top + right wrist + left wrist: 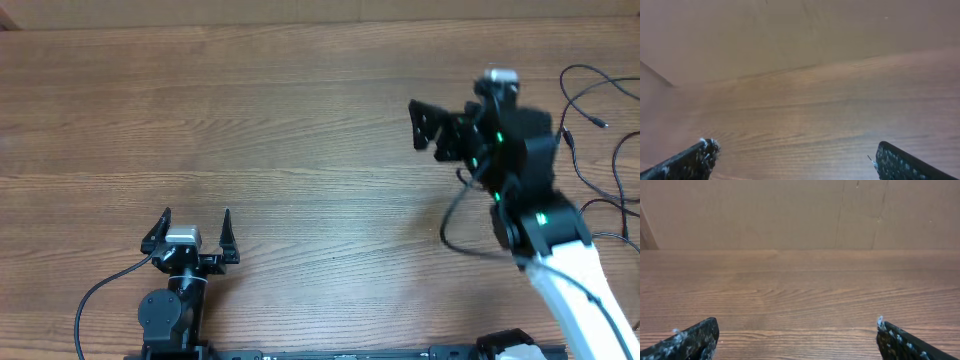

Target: Untangle cables

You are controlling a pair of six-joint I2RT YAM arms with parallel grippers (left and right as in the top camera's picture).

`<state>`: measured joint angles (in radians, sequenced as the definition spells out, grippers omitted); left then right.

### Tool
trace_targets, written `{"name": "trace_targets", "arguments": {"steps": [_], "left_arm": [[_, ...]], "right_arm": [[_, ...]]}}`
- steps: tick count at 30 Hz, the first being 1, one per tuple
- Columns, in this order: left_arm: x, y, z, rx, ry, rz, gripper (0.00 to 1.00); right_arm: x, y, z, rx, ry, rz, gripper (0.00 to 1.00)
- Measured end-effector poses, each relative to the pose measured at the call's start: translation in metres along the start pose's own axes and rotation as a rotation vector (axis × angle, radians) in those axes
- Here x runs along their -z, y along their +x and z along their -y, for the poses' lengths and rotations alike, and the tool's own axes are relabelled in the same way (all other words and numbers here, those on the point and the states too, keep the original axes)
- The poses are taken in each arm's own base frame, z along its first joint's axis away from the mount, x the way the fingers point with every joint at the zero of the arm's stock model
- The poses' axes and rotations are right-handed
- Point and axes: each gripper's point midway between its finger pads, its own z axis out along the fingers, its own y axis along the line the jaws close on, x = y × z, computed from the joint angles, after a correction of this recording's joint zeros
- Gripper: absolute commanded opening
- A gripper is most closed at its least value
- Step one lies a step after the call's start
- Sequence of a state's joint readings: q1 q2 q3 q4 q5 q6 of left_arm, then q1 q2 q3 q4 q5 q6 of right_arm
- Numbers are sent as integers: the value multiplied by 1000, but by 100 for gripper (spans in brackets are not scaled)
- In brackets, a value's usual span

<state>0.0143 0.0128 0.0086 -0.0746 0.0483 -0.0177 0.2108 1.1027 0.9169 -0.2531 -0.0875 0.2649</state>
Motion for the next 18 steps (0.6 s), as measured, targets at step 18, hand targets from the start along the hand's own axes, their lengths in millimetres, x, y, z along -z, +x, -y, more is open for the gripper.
{"name": "trace_targets", "arguments": {"steps": [18], "left_arm": [[0,0,0,0,0,-1,100]], "right_arm": [[93,41,41,4,17,332,100]]}}
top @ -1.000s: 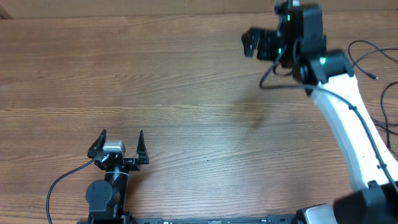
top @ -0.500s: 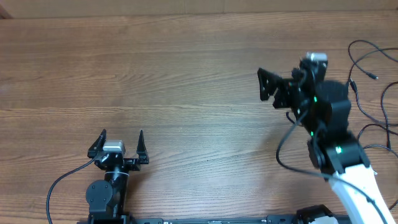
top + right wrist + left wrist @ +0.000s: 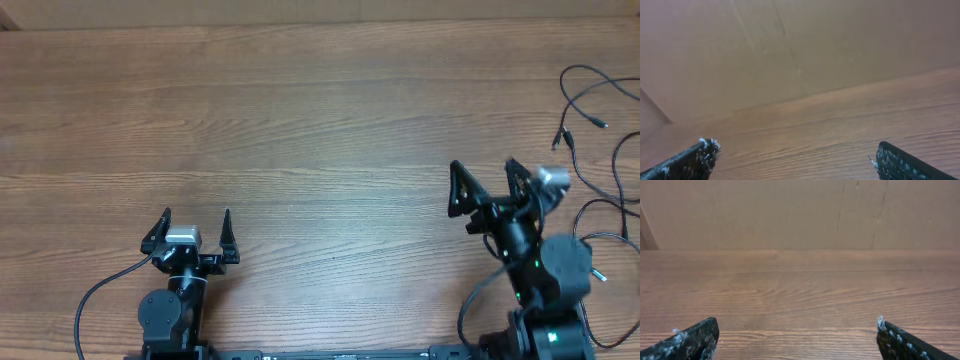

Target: Untangle cables

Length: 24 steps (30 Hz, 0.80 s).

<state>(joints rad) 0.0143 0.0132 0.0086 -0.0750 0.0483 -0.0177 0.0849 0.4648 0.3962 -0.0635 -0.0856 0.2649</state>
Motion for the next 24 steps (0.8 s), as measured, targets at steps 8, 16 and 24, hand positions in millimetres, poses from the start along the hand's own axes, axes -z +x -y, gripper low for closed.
{"name": "trace_targets", "arguments": {"steps": [8,16,24], "left_arm": [[0,0,0,0,0,0,100],[0,0,0,0,0,1,100],[0,0,0,0,0,1,100]], "right_arm": [[21,8,7,8,-2,85,100],[26,29,14,9,-4,93,100],[29,54,23,13,-11,124,100]]}}
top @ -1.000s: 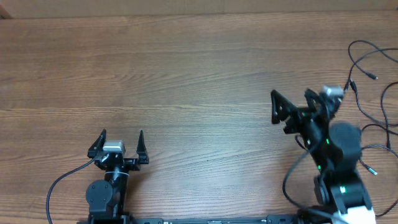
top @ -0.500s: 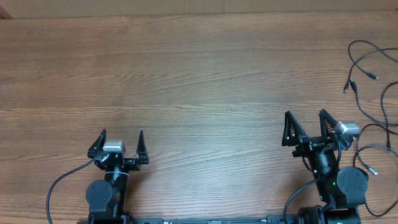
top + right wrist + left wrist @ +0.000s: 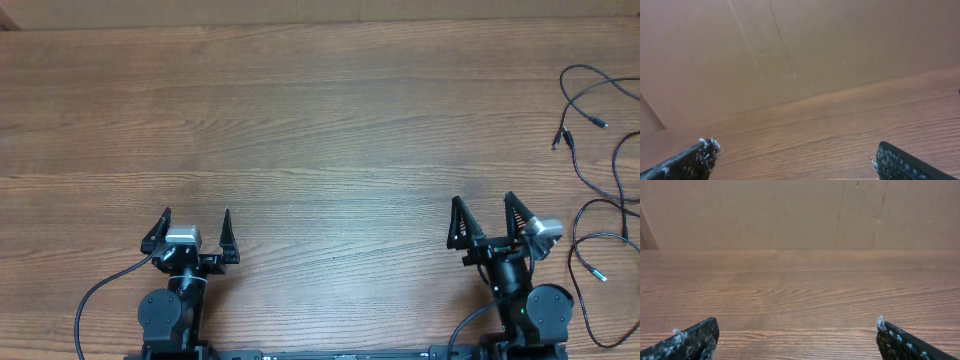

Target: Untangle cables

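Thin black cables (image 3: 590, 110) lie in loose loops along the right edge of the wooden table (image 3: 320, 120); further loops (image 3: 600, 235) run down beside the right arm. My right gripper (image 3: 483, 212) sits open near the front edge, left of those loops, nothing between its fingers. My left gripper (image 3: 196, 218) rests open at the front left, far from the cables. Both wrist views show bare wood between spread fingertips (image 3: 890, 340) (image 3: 895, 160).
A brown cardboard wall (image 3: 800, 210) stands along the table's far edge. The arms' own black supply cables (image 3: 100, 295) trail at the front by the bases.
My right gripper has drawn back a little toward the front edge and turned slightly left; it stays open. The left arm and the cables are unchanged.
My right arm was first stretched out over the right middle of the table, open, close to the cables. Then it stood pulled back near its base, and now it rests lower still at the front. The left arm stayed parked throughout.
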You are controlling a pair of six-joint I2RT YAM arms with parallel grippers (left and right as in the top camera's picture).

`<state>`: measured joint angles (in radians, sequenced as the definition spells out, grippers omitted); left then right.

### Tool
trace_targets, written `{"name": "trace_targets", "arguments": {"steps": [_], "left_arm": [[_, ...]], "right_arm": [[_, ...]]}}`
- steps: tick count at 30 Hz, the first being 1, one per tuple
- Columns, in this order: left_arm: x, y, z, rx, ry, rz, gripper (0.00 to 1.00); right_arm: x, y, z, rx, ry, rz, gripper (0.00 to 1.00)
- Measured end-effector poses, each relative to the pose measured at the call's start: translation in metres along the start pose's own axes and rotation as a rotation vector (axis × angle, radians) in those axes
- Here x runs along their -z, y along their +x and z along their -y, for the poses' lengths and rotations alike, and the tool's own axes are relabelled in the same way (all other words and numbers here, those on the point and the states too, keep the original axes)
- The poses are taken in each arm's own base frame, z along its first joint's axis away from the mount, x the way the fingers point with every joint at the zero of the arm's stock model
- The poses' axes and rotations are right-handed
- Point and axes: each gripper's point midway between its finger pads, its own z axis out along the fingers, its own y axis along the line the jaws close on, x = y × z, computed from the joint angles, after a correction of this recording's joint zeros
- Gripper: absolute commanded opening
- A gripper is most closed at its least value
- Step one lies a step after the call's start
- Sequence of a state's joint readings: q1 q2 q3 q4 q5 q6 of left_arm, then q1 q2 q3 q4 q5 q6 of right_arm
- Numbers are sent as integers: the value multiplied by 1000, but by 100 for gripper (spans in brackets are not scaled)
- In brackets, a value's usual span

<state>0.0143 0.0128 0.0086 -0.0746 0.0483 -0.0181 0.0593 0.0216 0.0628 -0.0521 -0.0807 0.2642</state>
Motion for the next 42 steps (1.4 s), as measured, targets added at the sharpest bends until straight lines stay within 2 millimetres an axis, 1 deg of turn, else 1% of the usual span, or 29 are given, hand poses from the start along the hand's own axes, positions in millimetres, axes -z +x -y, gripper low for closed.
{"name": "trace_targets", "arguments": {"steps": [8,13,15,22,42], "left_arm": [[0,0,0,0,0,0,100],[0,0,0,0,0,0,100],[0,0,0,0,0,0,100],[0,0,0,0,0,0,100],[0,0,0,0,0,0,100]], "right_arm": [[-1,26,9,-3,22,-62,100],[-1,26,9,56,20,-63,100],[-1,26,9,124,17,-64,100],[-1,26,10,248,16,-66,100],[-1,26,10,281,16,-65,100]]}}
